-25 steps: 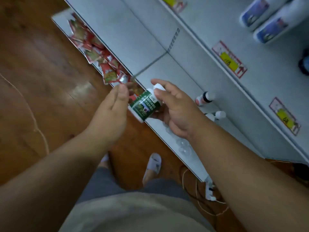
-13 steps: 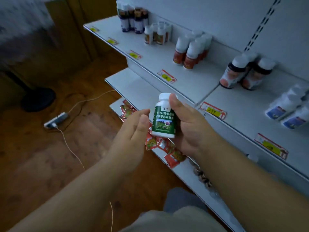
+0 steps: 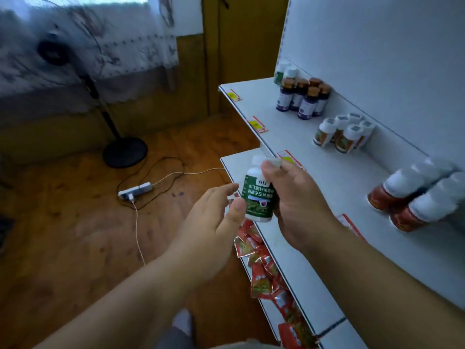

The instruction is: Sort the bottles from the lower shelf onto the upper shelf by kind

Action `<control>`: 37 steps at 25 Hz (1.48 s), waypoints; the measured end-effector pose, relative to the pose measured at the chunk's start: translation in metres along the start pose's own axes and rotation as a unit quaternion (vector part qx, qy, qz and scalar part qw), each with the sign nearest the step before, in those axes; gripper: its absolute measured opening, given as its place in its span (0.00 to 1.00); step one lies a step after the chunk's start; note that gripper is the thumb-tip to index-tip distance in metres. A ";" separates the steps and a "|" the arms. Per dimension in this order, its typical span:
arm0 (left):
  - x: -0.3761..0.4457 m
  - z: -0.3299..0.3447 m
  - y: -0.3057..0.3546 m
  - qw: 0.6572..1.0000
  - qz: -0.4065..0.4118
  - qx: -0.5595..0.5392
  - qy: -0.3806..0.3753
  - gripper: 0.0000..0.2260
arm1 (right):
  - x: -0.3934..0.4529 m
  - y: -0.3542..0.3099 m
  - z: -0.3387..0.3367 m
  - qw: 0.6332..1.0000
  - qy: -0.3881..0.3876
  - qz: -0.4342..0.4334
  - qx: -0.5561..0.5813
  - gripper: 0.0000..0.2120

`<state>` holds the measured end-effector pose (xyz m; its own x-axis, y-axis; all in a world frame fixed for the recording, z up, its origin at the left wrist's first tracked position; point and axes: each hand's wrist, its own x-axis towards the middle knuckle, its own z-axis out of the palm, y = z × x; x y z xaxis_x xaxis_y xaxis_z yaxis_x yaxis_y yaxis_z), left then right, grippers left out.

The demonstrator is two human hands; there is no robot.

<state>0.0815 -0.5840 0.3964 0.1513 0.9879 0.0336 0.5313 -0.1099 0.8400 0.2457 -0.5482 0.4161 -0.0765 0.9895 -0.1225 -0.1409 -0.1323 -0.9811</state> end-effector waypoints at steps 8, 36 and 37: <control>0.194 -0.102 -0.077 0.996 0.046 0.053 -0.057 0.38 | 0.194 -0.003 0.080 0.997 0.068 -0.022 -0.026 0.19; 0.754 0.008 -0.118 0.769 0.398 0.359 -0.348 0.40 | 0.596 -0.016 -0.037 0.802 0.511 0.087 -0.297 0.16; 0.763 0.018 -0.120 0.758 0.406 0.364 -0.357 0.40 | 0.602 -0.016 -0.040 0.789 0.519 0.096 -0.314 0.13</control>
<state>0.1479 0.1809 0.3112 0.9498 0.2792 -0.1408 0.3010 -0.9384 0.1694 0.2410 0.0522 0.3519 0.8591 0.5116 -0.0154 0.3162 -0.5541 -0.7701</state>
